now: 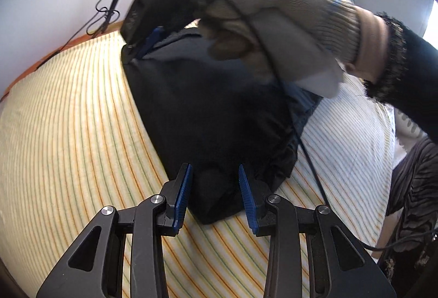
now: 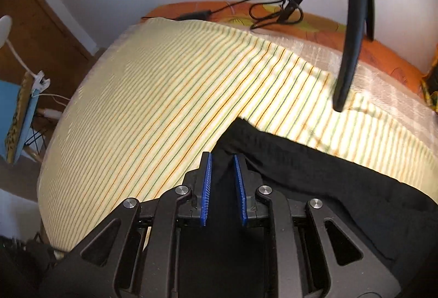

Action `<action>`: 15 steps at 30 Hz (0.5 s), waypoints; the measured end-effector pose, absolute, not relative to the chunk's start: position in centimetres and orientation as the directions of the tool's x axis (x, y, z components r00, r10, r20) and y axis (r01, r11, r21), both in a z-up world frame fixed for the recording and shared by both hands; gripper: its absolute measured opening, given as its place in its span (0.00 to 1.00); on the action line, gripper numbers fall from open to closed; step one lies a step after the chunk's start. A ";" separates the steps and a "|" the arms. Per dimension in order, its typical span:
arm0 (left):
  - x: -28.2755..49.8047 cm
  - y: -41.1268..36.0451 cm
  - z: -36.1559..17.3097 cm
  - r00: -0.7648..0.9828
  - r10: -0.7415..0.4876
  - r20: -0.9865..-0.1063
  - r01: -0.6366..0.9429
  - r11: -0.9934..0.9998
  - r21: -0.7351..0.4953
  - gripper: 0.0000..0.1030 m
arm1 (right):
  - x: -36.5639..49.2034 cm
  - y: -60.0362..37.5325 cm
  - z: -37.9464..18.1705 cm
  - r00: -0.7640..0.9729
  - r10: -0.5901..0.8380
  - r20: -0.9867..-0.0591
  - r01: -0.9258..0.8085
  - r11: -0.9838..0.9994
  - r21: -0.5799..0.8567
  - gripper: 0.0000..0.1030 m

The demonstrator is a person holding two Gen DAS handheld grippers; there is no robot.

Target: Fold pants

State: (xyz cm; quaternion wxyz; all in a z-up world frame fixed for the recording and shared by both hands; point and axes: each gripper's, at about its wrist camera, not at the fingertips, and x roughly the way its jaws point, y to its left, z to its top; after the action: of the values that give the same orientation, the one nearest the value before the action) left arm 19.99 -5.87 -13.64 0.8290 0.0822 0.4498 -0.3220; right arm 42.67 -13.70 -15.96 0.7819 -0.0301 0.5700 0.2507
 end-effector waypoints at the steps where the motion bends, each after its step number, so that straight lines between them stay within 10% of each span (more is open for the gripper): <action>1: 19.6 -6.1 -13.7 0.383 -0.451 -0.806 0.623 0.771 -0.135 0.33 | 42.8 -13.8 -16.1 0.223 0.359 -0.906 -0.423 0.873 0.242 0.18; 15: 20.7 0.2 -11.0 0.421 -0.510 -0.750 0.459 0.833 -0.308 0.36 | 38.1 -18.0 -11.3 0.276 0.479 -0.833 -0.343 0.859 0.380 0.18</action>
State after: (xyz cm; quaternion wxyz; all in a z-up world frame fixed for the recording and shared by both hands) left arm 20.73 0.18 -11.01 0.8424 -0.0277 0.4549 -0.2875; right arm 38.08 -17.96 -11.28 0.7964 0.0623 0.5433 0.2581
